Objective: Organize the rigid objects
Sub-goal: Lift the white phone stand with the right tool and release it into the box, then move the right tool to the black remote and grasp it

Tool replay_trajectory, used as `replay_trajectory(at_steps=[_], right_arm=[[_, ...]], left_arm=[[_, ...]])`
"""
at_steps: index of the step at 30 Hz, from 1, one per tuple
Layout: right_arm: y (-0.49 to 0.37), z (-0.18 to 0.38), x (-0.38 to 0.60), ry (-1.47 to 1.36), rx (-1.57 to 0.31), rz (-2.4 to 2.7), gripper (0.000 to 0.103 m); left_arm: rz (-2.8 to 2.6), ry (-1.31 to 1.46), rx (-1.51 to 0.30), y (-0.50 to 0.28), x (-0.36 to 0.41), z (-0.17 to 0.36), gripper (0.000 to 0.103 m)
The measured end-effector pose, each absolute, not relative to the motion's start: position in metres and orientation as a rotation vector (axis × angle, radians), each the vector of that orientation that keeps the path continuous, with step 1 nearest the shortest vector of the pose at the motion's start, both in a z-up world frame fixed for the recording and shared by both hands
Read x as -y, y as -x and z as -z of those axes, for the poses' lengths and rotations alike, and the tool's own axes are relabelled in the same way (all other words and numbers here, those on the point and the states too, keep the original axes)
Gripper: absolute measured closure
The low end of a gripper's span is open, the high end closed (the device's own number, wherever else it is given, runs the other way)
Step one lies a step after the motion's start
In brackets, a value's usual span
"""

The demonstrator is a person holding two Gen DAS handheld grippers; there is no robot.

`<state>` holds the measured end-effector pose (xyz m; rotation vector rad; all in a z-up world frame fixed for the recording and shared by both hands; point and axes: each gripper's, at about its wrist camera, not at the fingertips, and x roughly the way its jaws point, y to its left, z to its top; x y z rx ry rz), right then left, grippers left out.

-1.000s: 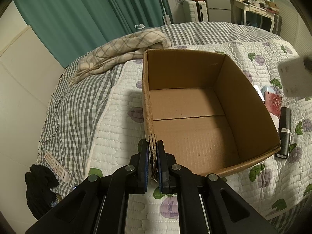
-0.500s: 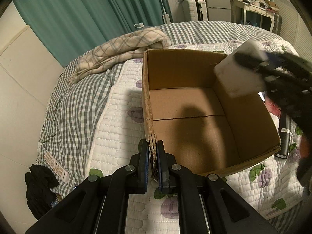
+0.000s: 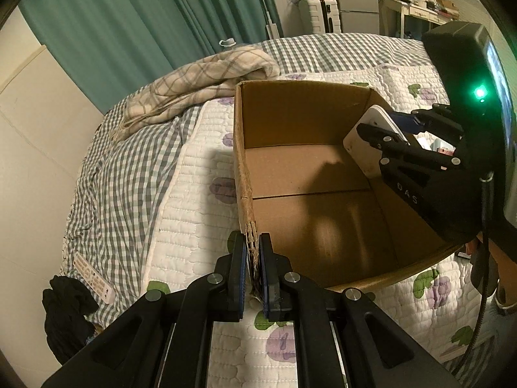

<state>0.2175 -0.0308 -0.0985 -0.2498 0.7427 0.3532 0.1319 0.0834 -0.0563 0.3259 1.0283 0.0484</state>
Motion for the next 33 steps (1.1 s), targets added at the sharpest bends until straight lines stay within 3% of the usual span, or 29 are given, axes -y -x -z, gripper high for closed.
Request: replay_trajectory(at_steps=[8,9,10,12,17,19,28,33], right_arm=[[-0.211,0.097,0.029,0.246,-0.762,-0.369,0.077],[-0.206,0.093,0.03,0.24,-0.753,-0.383,0.071],[-0.202,0.089,0.03,0.236,-0.744,-0.393,0.057],[-0.194,0.08,0.032,0.216,-0.728,-0.423,0.044],[-0.177,0.053,0.056,0.122,-0.713,-0.461,0.041],[-0.168,0.04,0.071,0.106,-0.684,-0.45,0.032],[-0.137,0.0,0.15,0.108,-0.613,-0.321,0.011],[-0.126,0.009,0.185,0.141,-0.653,-0.249,0.009]], left_arm=[[-0.04,-0.31,-1.039,-0.133,-0.085,0.056,0.096],[-0.046,-0.307,-1.039,-0.133,-0.086,0.056,0.096],[-0.051,-0.315,-1.037,-0.133,-0.085,0.056,0.096],[-0.052,-0.317,-1.037,-0.133,-0.084,0.056,0.096],[-0.051,-0.314,-1.04,-0.133,-0.085,0.055,0.096],[-0.054,-0.315,-1.04,-0.133,-0.086,0.055,0.096],[-0.054,-0.311,-1.042,-0.134,-0.086,0.055,0.096],[-0.056,-0.315,-1.042,-0.134,-0.087,0.055,0.096]])
